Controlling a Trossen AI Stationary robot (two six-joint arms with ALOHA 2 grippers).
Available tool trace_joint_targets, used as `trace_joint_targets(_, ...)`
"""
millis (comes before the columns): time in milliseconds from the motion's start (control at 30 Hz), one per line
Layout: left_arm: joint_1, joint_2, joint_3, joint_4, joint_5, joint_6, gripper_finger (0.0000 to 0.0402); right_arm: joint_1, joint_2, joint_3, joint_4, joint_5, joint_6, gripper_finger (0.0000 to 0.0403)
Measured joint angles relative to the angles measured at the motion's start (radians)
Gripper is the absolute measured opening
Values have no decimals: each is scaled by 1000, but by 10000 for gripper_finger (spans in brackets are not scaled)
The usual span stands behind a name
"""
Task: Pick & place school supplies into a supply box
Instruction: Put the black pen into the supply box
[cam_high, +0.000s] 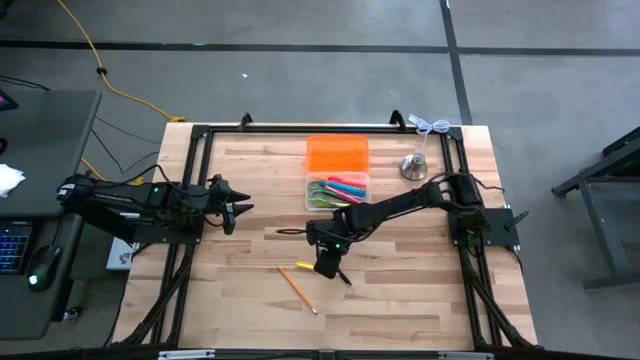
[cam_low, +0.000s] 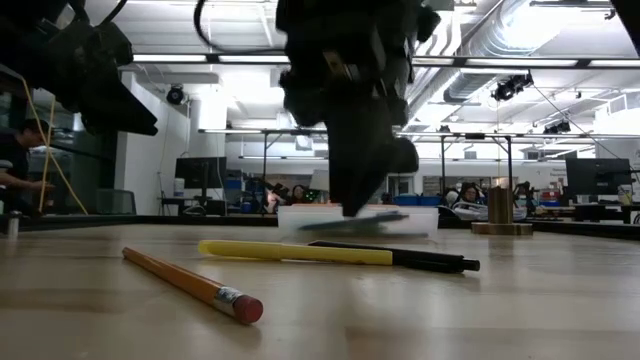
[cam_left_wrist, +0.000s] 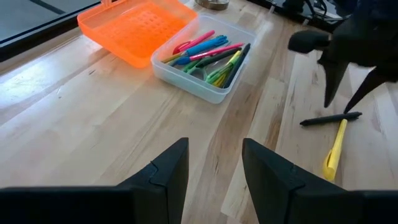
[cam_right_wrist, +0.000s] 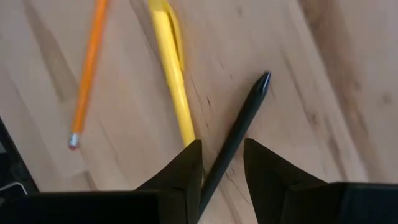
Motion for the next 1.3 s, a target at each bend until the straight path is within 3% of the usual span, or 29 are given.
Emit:
trace_joint_targets(100, 0, 0, 0, 0, 0, 0, 179, -5, 34, 0, -14, -54, -2, 94)
trace_joint_targets(267, 0, 0, 0, 0, -2, 0, 179, -3, 48, -1, -31, -59, -4, 94)
trace_joint_targets(800, 0, 0, 0, -1, -3, 0, 179, 4, 50, -1, 14, 82, 63, 94)
trace_joint_targets(1133, 0, 0, 0, -8, -27, 0, 179, 25, 149, 10, 41, 56, 125, 94)
trace_joint_targets(1300, 0, 0, 0, -26, -27, 0, 179, 32, 151, 8, 41, 145, 145, 94)
